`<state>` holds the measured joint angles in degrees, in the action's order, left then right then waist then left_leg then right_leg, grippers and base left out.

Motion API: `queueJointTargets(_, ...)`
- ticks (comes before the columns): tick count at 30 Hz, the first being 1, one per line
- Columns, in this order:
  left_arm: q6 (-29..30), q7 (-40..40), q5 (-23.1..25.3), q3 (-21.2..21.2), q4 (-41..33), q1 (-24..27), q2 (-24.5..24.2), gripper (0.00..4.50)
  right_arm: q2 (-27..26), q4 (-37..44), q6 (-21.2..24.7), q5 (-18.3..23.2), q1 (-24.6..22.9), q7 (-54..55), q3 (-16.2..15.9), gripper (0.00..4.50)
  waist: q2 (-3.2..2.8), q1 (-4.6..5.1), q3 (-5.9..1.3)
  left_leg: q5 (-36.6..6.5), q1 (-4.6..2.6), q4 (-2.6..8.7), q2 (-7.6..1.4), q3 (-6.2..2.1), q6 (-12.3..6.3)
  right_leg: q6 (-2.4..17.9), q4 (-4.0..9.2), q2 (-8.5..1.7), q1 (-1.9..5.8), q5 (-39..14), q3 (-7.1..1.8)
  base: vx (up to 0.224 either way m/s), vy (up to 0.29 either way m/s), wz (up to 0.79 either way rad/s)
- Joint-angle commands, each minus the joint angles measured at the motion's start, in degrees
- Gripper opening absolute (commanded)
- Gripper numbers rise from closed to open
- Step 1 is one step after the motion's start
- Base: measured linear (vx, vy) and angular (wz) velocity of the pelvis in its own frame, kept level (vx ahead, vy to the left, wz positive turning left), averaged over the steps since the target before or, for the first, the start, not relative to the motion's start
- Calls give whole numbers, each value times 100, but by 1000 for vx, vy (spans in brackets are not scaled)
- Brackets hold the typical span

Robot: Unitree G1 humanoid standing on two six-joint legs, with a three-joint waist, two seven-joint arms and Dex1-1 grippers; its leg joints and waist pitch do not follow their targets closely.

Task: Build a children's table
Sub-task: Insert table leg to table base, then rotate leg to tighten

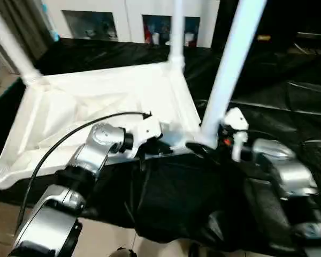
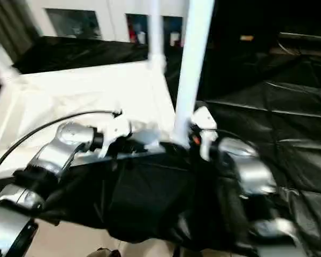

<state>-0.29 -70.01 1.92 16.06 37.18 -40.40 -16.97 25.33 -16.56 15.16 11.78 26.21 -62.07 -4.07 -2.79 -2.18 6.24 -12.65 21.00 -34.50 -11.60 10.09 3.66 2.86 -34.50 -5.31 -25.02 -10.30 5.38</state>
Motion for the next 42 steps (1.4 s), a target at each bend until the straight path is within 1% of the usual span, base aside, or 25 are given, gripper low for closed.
queueJointTargets(1, -133, -210, -289, -4, -239, 93, 30, 0, 150, 250, 65, 125, -145, -307, -99, 444, 62, -8, -451, -93, -36, 349, -155, 7, -981, 1554, 314, -285, 477, -325, -307, 0, 0, 0)
queueJointTargets(2, -154, -264, -300, -3, -252, 112, 19, 0, 203, 304, 98, 138, -171, -347, -103, 444, 65, -14, -456, -38, -33, 347, -154, 10, -971, 1550, 305, -281, 480, -224, -312, 0, 0, 0)
queueJointTargets(4, -158, -325, -306, -7, -245, 134, 0, 0, 295, 326, 107, 122, -184, -433, -129, 444, 67, -18, -483, 107, -8, 327, -139, 1, -1010, 1528, 275, -277, 504, -32, -304, 0, 0, 0)
queueJointTargets(5, -183, -323, -281, 2, -215, 133, -16, 0, 308, 298, 95, 105, -175, -429, -129, 428, 73, -11, -490, 201, 15, 313, -126, -1, -1046, 1528, 257, -273, 505, 89, -297, 0, 0, 0)
queueJointTargets(8, -266, -346, -228, 30, -129, 125, -51, 0, 283, 182, 31, 42, -131, -301, -127, 428, 76, -10, -497, 206, 20, 303, -111, 0, -1039, 1467, 275, -270, 507, -33, -286, 0, 0, 0)
queueJointTargets(9, -266, -346, -228, 30, -129, 125, -51, 0, 283, 182, 31, 42, -131, -301, -127, 401, 81, -16, -504, 218, 17, 299, -107, 2, -1027, 1449, 275, -266, 508, -62, -286, 0, 0, 0)
queueJointTargets(13, -251, -374, -213, 29, -147, 135, -46, 0, 254, 157, 36, 10, -147, -265, -192, 385, 86, -21, -523, 329, 20, 287, -108, -5, -1038, 1437, 252, -258, 509, 9, -282, 0, 0, 0)
queueJointTargets(14, -250, -374, -212, 28, -148, 136, -45, 0, 253, 158, 36, 11, -149, -263, -196, 359, 79, -22, -524, 354, 22, 283, -109, -7, -1058, 1451, 244, -259, 507, 47, -279, 0, 0, 0)
queueJointTargets(17, -246, -381, -206, 27, -169, 149, -45, 0, 238, 166, 38, 13, -185, -251, -253, 341, 87, -27, -532, 368, 24, 270, -101, -3, -1088, 1456, 241, -259, 511, 69, -280, 0, 0, 0)
queueJointTargets(20, -242, -368, -199, 44, -192, 162, -49, 0, 220, 122, -10, -21, -226, -228, -297, 308, 78, -32, -532, 293, 23, 271, -102, -5, -1048, 1430, 250, -259, 513, -75, -273, 0, 0, 0)
queueJointTargets(23, -239, -355, -194, 47, -200, 169, -49, 0, 210, 114, -12, -32, -250, -206, -311, 304, 81, -30, -528, 224, 25, 273, -102, -5, -989, 1402, 259, -254, 513, -174, -274, 0, 0, 0)
queueJointTargets(24, -236, -346, -191, 48, -203, 173, -48, 0, 203, 113, -5, -34, -266, -191, -317, 279, 72, -32, -536, 227, 20, 270, -105, -6, -978, 1405, 255, -257, 513, -164, -275, 0, 0, 0)
queueJointTargets(29, -129, -70, -150, 0, -126, 152, 77, 0, 5, 20, 155, -40, -454, 140, -259, 274, 74, -24, -553, 342, 30, 253, -97, -9, -1020, 1438, 230, -252, 519, 45, -278, 0, 0, 0)
queueJointTargets(31, -57, 156, -100, -37, -48, 95, 162, 0, -148, -57, 254, -34, -497, 409, -182, 274, 81, -16, -518, 88, 19, 282, -99, -6, -901, 1360, 296, -251, 509, -415, -266, 0, 0, 0)
queueJointTargets(32, 55, 449, -27, -71, 59, 1, 273, 0, -330, -159, 315, -93, -509, 765, -128, 274, 91, -8, -503, -7, 11, 293, -104, -3, -851, 1326, 318, -253, 490, -580, -268, 0, 0, 0)
queueJointTargets(33, 155, 723, 16, -117, 166, -92, 391, 0, -506, -259, 400, -156, -501, 1109, -89, 273, 81, 1, -497, -104, -11, 303, -101, 2, -783, 1302, 344, -254, 482, -760, -266, 0, 0, 0)
queueJointTargets(34, 177, 781, 24, -126, 189, -112, 417, 0, -543, -281, 418, -171, -499, 1183, -82, 273, 73, 14, -465, -335, -40, 327, -97, 9, -633, 1228, 409, -252, 461, -1163, -265, 0, 0, 0)
queueJointTargets(35, 262, 997, 54, -163, 273, -189, 519, 0, -689, -370, 475, -231, -487, 1467, -64, 273, 76, 18, -453, -479, -59, 339, -92, 12, -553, 1175, 439, -255, 459, -1384, -262, 0, 0, 0)
queueJointTargets(36, 368, 1301, 104, -196, 385, -291, 661, 0, -886, -514, 499, -328, -432, 1853, -44, 273, 77, 56, -377, -916, -103, 385, -69, 13, -333, 950, 541, -252, 441, -2155, -250, 0, 0, 0)
queueJointTargets(37, 427, 1482, 135, -213, 451, -350, 746, 0, -1003, -605, 507, -385, -393, 2082, -33, 273, 82, 73, -374, -1082, -111, 410, -70, -19, -226, 804, 563, -262, 469, -2523, -235, 0, 0, 0)
queueJointTargets(38, 503, 1733, 175, -225, 568, -443, 887, 0, -1205, -753, 552, -412, -302, 2423, 17, 273, 49, 73, -378, -1093, -123, 412, -65, -26, -202, 757, 580, -272, 467, -2581, -236, 0, 0, 0)
queueJointTargets(39, 659, 2387, 198, -318, 863, -662, 1255, 0, -1752, -1074, 643, -336, -65, 3176, 229, 273, 18, 105, -376, -1137, -168, 418, -64, -19, -131, 756, 607, -270, 422, -2602, -240, 0, 0, 0)
queueJointTargets(40, 677, 2451, 195, -329, 890, -684, 1297, 0, -1811, -1118, 638, -338, -31, 3257, 242, 273, 53, 111, -393, -1105, -167, 424, -44, -35, -105, 702, 629, -269, 470, -2578, -221, 0, 0, 0)
queueJointTargets(41, 738, 2670, 185, -367, 982, -759, 1443, 0, -2015, -1270, 622, -345, 82, 3534, 286, 272, 53, 111, -393, -1105, -167, 424, -44, -35, -105, 702, 629, -269, 470, -2578, -221, 0, 0, 0)
queueJointTargets(42, 775, 2884, 178, -399, 1067, -832, 1578, 0, -2200, -1435, 574, -384, 209, 3778, 304, 272, -11, 106, -387, -1029, -156, 453, -35, -40, -154, 732, 621, -264, 471, -2374, -219, 0, 0, 0)
